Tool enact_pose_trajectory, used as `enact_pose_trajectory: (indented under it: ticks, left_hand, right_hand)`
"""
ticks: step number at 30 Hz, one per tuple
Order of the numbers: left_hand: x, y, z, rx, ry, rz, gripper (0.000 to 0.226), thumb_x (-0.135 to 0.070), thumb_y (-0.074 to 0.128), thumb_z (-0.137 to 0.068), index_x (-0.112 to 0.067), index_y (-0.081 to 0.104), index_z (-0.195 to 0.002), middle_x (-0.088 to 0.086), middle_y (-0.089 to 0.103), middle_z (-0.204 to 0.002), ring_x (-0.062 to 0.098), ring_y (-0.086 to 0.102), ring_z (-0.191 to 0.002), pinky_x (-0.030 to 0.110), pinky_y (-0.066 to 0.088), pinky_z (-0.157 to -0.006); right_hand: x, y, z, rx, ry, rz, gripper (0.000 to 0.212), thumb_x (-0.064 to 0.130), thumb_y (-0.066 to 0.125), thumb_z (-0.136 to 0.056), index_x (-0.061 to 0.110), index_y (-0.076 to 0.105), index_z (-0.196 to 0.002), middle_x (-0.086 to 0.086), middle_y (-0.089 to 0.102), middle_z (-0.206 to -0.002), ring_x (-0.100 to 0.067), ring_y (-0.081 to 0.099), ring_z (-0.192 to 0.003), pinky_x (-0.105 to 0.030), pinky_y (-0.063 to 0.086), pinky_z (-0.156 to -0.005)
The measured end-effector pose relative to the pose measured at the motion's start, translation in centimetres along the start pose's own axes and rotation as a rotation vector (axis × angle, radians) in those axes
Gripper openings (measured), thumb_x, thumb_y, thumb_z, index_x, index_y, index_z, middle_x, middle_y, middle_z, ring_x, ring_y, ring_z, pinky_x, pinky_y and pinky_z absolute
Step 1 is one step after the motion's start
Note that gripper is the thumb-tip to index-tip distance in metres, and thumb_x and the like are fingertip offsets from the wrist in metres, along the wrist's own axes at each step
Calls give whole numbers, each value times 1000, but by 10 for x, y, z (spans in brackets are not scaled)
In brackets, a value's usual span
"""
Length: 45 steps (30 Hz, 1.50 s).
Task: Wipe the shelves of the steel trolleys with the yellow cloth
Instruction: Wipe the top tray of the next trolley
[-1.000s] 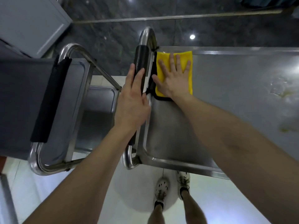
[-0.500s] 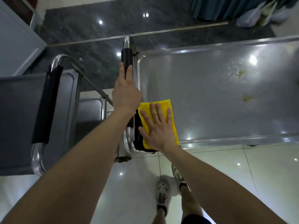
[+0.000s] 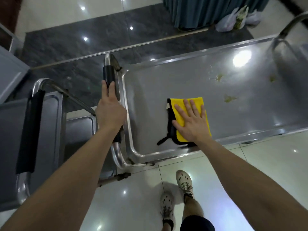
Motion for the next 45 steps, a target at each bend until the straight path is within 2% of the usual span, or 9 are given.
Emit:
enact_pose_trajectory:
  ticks: [7,11,15,21,26,30,35,40,45]
  left_hand:
    - [-2,0,6,-37,-18,9,88,-7,62,-96,-27,20,-170,-7,2,-182,34,65,-119,53,60,-93]
    - [-8,-3,10,-44,-7,-16,86,-8,61,-99,-25,19,-171,-8,-1,-182,29,63,-118,51,58,-97]
    - [-5,-7,6,-56,-28,-18,85,-5,61,-96,-24,24,-170,-8,2,-182,33,62,-124,52,55,-99]
    - [-4,-12,5,-69,-20,-2,84,-6,63,-95,-24,28,-169,-6,7,-182,35,63,-128,57,57,-97]
    - [-6,-13,2,-66,-17,-66,82,-10,60,-95,-21,28,-170,0,6,-182,38,65,-119,54,57,-94]
    - [-8,-9,-2,-68,-2,-148,80,-13,57,-97,-23,25,-170,2,5,-182,37,63,-117,50,57,-85]
    - [-11,-12,0,-106,64,-272,83,-41,73,-97,-22,31,-166,12,5,-180,39,34,-154,57,56,-103]
    - [-22,-17,0,-189,215,-330,70,-31,80,-90,-15,46,-149,20,32,-167,42,38,-151,61,41,-115]
    - [-44,-12,4,-249,479,-548,38,-19,68,-96,-7,58,-131,20,52,-145,41,50,-133,55,40,-108]
  right_hand:
    - [2,-12,-135,31,81,-18,81,81,26,-98,45,14,-169,-3,3,-181,-29,-5,-166,-70,-3,-127]
    - [52,-10,-210,24,4,-32,83,83,19,-96,45,14,-169,-6,3,-180,-33,-6,-166,-72,-6,-125]
    - [134,0,-260,25,-170,-32,84,81,19,-95,43,15,-170,-8,2,-180,-35,-5,-166,-74,-5,-124]
    - [199,12,-239,57,-279,-47,81,76,19,-99,38,20,-170,-10,5,-180,-35,-3,-166,-74,-2,-124]
    - [201,14,-144,52,-389,-68,75,72,21,-104,37,15,-171,-11,6,-180,-36,-2,-166,-76,2,-123]
    - [187,22,-46,35,-429,-40,76,73,17,-105,37,5,-172,-8,-1,-180,-34,-11,-165,-75,2,-124]
    - [132,22,12,6,-506,-67,65,56,36,-110,38,22,-170,-1,9,-180,-28,-1,-167,-70,10,-127]
    - [11,7,23,-5,-319,-12,64,55,36,-109,44,19,-169,5,10,-180,-21,3,-167,-65,13,-128]
    - [-105,-8,28,40,-5,3,67,65,18,-106,49,1,-168,9,-10,-179,-18,-14,-165,-64,6,-129]
Point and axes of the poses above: each hand's wrist, its own z-axis away from the middle knuckle, its own y-axis out of the palm, x = y × z, the point moved 6 cm from there along -z, towards the middle knuckle
